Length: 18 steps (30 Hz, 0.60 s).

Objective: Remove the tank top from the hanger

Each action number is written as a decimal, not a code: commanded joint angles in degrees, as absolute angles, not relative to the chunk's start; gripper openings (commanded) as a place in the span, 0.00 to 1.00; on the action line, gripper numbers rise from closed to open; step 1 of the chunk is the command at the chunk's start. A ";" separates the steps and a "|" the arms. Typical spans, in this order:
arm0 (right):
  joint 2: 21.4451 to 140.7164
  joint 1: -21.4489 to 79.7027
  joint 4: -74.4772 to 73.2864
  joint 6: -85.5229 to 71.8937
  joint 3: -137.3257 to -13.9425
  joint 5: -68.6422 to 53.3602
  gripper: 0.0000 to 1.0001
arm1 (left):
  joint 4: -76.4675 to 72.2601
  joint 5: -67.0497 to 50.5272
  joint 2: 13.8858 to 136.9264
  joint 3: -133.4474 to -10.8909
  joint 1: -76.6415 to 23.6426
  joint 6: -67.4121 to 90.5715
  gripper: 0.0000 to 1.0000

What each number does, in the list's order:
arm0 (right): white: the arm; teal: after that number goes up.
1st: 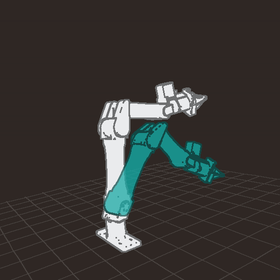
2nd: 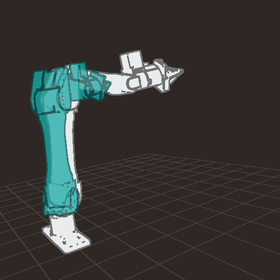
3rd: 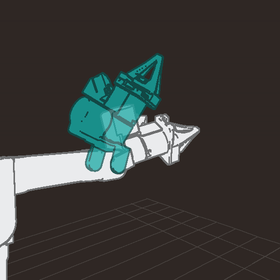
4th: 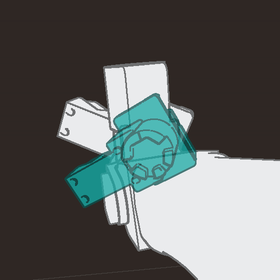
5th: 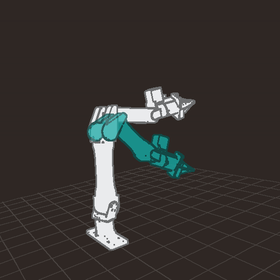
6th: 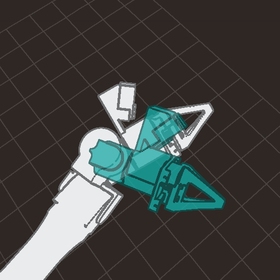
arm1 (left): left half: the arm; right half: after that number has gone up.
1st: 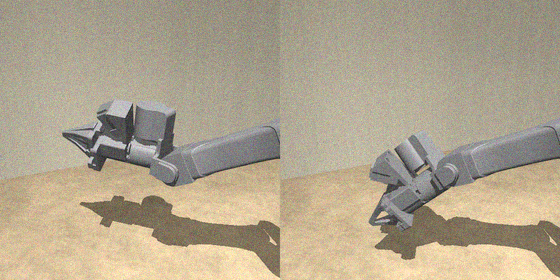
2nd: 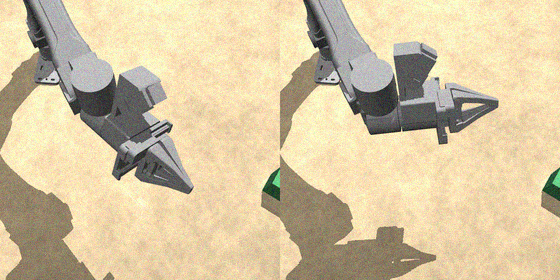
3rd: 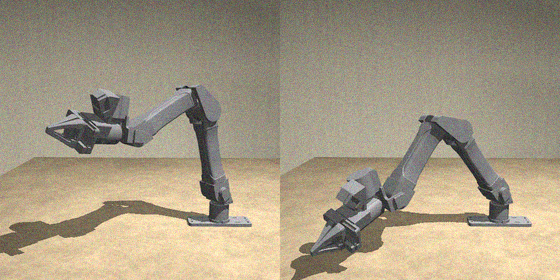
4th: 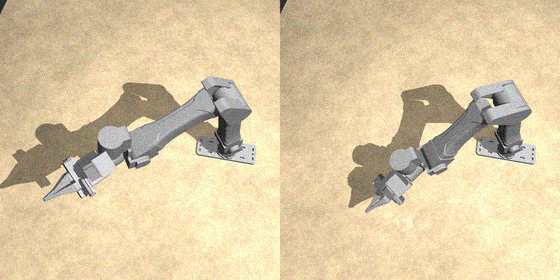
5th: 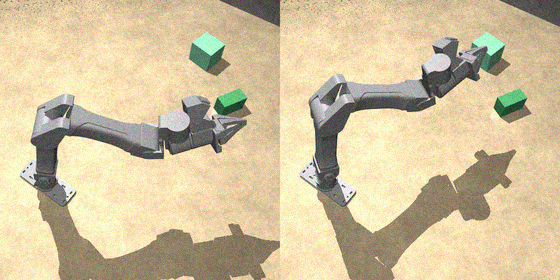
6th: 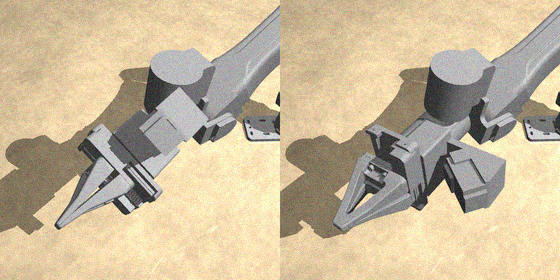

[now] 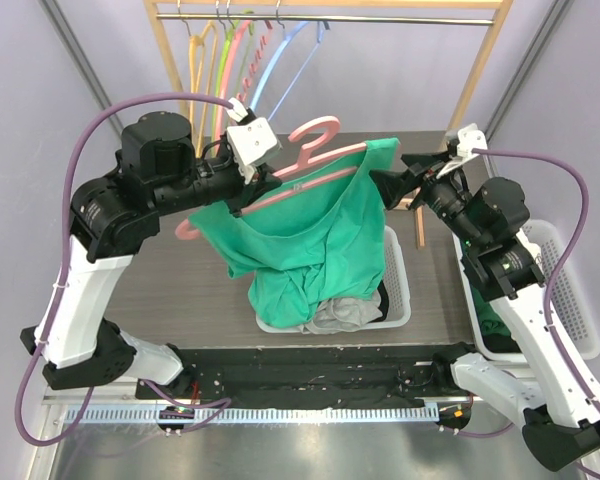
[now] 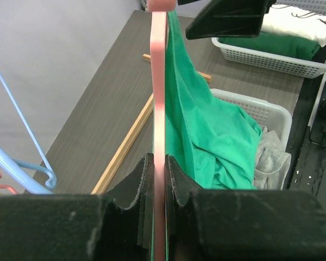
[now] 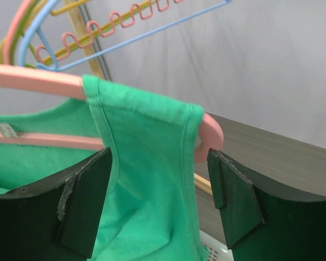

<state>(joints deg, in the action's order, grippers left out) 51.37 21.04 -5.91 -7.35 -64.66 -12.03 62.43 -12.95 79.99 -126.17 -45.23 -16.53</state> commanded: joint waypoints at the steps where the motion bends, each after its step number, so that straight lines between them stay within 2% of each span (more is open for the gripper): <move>1: 51.33 21.01 2.63 -10.37 -65.13 -14.94 0.75 | 61.61 -16.61 78.75 -128.58 -44.91 -16.43 0.00; 2: 51.76 21.09 3.07 -10.81 -64.87 -15.55 0.68 | 61.87 -17.05 78.75 -128.58 -44.91 -16.35 0.00; 3: 51.85 21.09 3.51 -11.33 -64.95 -15.90 0.66 | 61.96 -17.22 78.75 -128.67 -44.91 -16.35 0.00; 7: 52.82 21.09 3.78 -11.60 -65.21 -16.61 0.64 | 62.40 -18.28 78.66 -128.93 -44.91 -16.26 0.00; 10: 52.91 21.09 3.25 -11.95 -65.74 -16.96 0.52 | 62.14 -17.93 78.66 -129.29 -44.91 -16.08 0.00; 13: 53.17 21.09 2.81 -12.48 -66.09 -17.49 0.30 | 62.05 -17.75 78.75 -129.90 -44.91 -16.08 0.00; 14: 53.26 21.09 2.20 -12.48 -66.27 -17.49 0.14 | 62.05 -17.67 78.84 -129.90 -44.91 -16.08 0.00; 15: 53.26 21.01 1.94 -12.57 -66.44 -17.40 0.06 | 61.88 -17.67 78.84 -129.90 -44.91 -16.17 0.00; 16: 53.09 21.01 1.67 -12.57 -66.71 -17.23 0.01 | 61.79 -17.32 78.75 -129.90 -45.00 -16.17 0.00; 18: 52.56 21.01 0.88 -12.48 -66.97 -16.18 0.01 | 61.70 -16.96 78.66 -129.90 -44.91 -16.17 0.00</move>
<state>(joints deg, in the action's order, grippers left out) 53.36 21.04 -0.51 -12.10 -64.71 -16.27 64.49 -16.10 79.99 -127.72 -45.08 -16.51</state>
